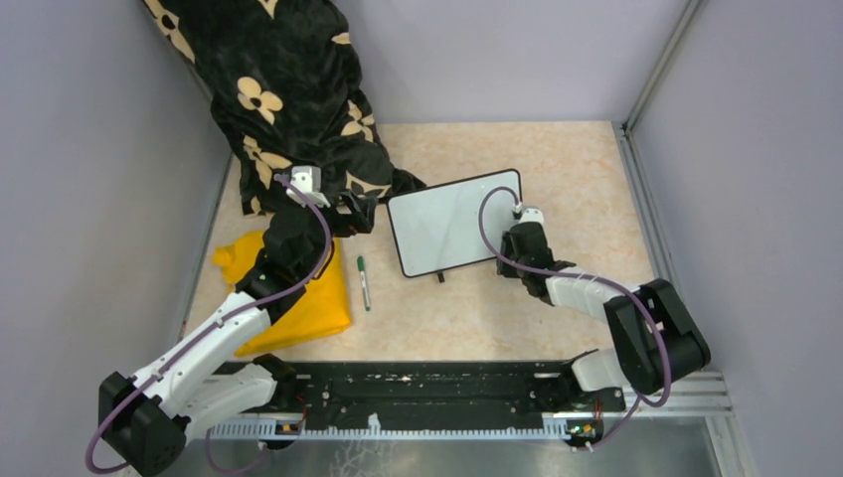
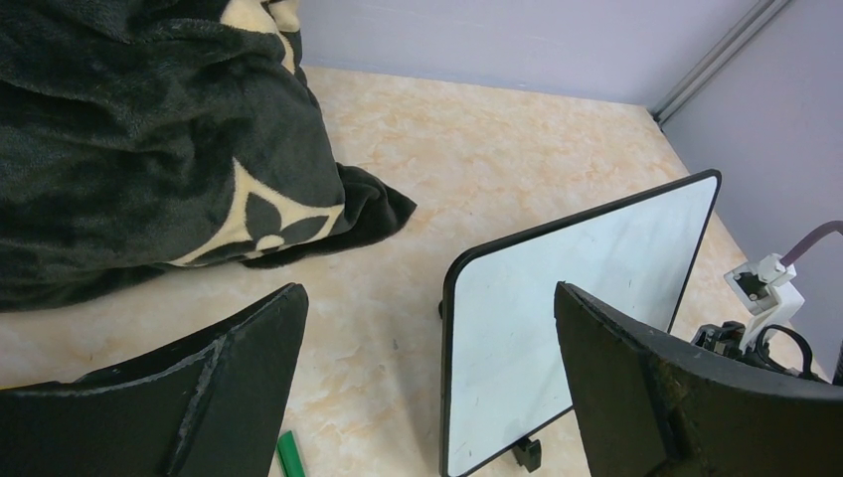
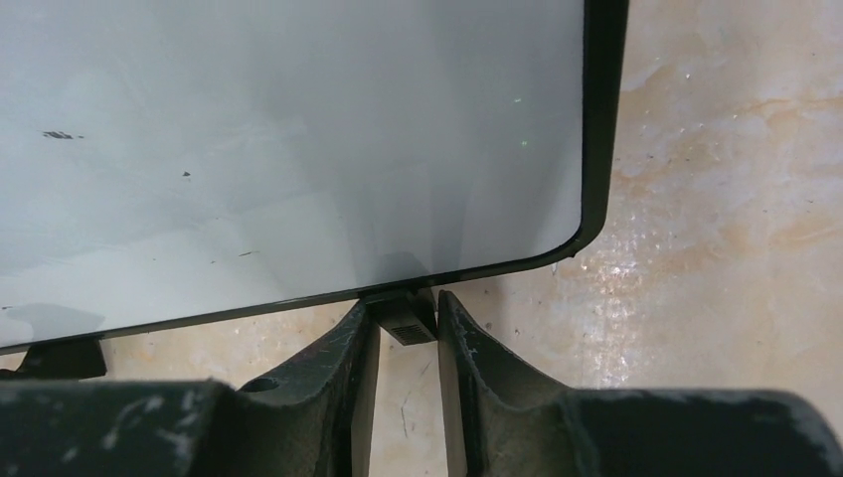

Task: Write a sentence on the whiteboard
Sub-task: Move the whiteboard stand to the center of the board, then open the whiteboard marker at the center of the board.

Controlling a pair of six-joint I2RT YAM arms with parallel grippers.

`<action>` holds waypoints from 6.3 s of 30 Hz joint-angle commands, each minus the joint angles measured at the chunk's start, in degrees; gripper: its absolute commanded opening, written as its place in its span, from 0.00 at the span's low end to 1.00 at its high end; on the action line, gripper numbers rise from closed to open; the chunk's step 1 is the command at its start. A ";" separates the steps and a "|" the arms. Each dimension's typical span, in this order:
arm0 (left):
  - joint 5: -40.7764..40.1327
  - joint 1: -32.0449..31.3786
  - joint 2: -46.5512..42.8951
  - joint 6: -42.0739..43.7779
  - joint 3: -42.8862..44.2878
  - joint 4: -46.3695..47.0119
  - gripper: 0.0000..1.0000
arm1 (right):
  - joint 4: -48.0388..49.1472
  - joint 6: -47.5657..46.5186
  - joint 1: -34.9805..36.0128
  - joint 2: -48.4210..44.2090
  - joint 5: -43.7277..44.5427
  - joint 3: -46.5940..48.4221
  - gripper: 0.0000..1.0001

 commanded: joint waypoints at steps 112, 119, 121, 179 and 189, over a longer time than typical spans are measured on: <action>3.11 4.16 37.83 -17.00 14.62 -35.99 0.64 | -22.72 3.32 15.20 -53.17 8.70 -0.41 0.64; 2.05 4.81 40.92 -19.01 15.07 -36.44 0.59 | -22.72 3.28 15.27 -53.54 9.27 -0.51 0.64; 2.04 4.84 41.53 -18.74 15.35 -36.47 0.57 | -22.65 3.23 15.31 -53.55 9.36 -0.64 0.64; -5.15 2.21 21.96 -19.62 15.74 -41.59 0.00 | -24.56 3.13 15.25 -51.11 9.86 2.94 0.63; 11.01 2.22 1.76 -8.14 6.90 -24.38 0.00 | -14.87 5.46 15.27 -46.35 -7.47 5.13 0.64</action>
